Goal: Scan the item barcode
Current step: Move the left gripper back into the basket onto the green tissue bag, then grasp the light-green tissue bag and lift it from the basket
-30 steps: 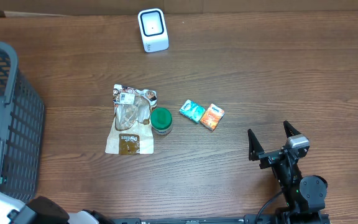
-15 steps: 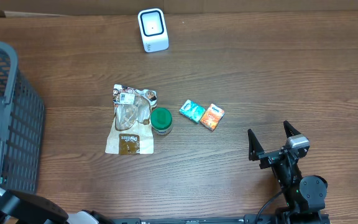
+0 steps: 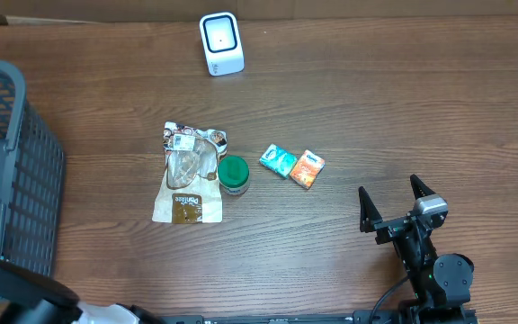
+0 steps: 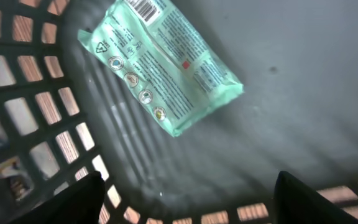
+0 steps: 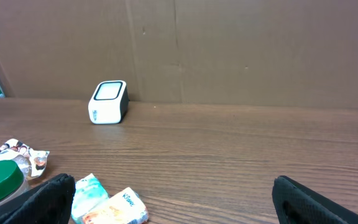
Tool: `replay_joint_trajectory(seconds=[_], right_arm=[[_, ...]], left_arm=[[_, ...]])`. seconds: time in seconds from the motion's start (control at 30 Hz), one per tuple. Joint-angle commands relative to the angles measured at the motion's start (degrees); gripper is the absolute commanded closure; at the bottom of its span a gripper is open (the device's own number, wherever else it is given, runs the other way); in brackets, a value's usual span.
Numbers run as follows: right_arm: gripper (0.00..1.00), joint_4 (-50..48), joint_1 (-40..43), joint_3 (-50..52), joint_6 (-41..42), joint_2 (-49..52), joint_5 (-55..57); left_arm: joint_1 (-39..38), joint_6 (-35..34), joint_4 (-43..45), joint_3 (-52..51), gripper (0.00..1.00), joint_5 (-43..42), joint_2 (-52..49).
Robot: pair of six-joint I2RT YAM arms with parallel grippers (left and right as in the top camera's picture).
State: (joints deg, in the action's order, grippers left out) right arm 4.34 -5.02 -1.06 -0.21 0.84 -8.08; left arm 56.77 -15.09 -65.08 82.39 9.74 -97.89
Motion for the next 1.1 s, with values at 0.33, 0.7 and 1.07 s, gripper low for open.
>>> replay_joint_trajectory(seconds=[0.33,0.7,1.07], right_arm=[[0.00,-0.17,-0.44,0.61,-0.28,-0.44,0.50],[0.00,-0.17,-0.44,0.61,-0.28,-0.46,0.50],[0.00,-0.17,-0.44,0.61,-0.28,-0.44,0.50]], left_arm=[[0.33,-3.04,4.72,-0.66,0.32,5.90,-11.37],[0.20,-3.17,10.29,-0.66,0.26,5.01,-17.75],[0.15,-3.10,9.92,-0.63,0.94,2.14,-21.24]])
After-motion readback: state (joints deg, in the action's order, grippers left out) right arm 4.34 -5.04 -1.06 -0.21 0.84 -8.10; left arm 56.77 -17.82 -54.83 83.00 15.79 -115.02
